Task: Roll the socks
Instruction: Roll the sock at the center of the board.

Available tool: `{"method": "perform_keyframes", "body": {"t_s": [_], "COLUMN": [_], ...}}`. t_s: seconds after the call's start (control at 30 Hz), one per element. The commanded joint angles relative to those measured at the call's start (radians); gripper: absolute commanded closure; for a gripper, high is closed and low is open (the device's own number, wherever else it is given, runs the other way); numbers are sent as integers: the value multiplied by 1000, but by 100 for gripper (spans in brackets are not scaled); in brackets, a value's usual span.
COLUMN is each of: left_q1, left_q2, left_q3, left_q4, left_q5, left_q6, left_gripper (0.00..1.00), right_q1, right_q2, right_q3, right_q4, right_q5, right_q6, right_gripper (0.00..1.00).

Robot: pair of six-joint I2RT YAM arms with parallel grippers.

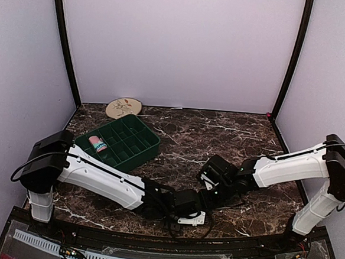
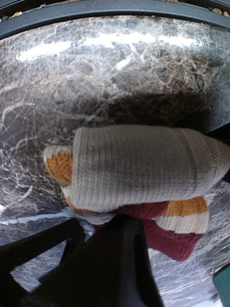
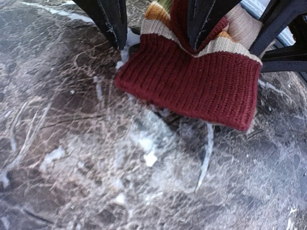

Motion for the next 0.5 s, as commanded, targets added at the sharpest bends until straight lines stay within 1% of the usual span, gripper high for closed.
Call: {"method": "perform_keyframes", "body": {"t_s": [0.0,0.23,0.37,0.47], "left_q1": [20,48,63,74], "left_q2": [5,-25,-27,-26], "left_q3": [4,-13,-2,11], "left_q4": [-155,-174,-208,-240], "left_q5": [86,140,184,222], "left_q6": [-101,-151,-142,-132], "left_gripper": [100,100,100,100], "right_q1": [-16,-28,-33,-34], "right_q2": [29,16,-21,-27], "right_q3": [-16,-21,-30,-40], "right_q4": [-36,5,38,59], "right_q5": [84,104,110,116], "right_q6": [-26,-38,-43,-48], "right_gripper": [57,52,48,43]}}
